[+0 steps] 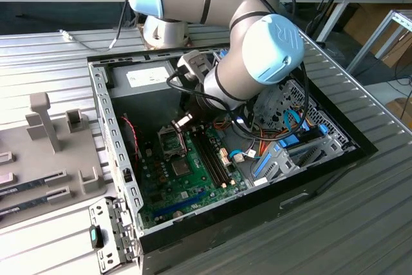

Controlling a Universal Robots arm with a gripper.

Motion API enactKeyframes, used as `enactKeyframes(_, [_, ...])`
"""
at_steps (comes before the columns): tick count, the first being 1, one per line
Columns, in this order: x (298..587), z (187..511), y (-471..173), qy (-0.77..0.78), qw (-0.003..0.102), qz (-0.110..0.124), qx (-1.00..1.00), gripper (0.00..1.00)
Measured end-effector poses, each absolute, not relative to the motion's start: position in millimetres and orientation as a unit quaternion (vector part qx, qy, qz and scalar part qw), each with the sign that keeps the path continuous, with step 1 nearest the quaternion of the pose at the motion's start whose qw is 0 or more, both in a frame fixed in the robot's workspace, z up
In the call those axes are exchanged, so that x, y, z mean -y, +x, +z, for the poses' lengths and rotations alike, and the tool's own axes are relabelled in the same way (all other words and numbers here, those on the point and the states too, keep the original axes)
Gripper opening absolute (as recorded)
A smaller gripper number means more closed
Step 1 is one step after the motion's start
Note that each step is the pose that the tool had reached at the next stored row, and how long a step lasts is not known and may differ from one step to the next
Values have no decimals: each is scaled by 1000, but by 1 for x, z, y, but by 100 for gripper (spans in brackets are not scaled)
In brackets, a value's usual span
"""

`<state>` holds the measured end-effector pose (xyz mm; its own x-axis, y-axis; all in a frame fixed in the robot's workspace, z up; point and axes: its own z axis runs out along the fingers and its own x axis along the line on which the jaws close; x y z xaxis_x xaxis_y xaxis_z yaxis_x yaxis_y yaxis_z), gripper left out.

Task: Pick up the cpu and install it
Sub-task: 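Close the cpu cover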

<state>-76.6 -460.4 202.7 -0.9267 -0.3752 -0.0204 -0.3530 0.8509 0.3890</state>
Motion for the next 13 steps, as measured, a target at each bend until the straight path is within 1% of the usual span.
enactKeyframes(7, [463, 205, -77, 191, 26, -207, 959, 11])
enactKeyframes(13, [467, 205, -77, 193, 26, -210, 958, 11])
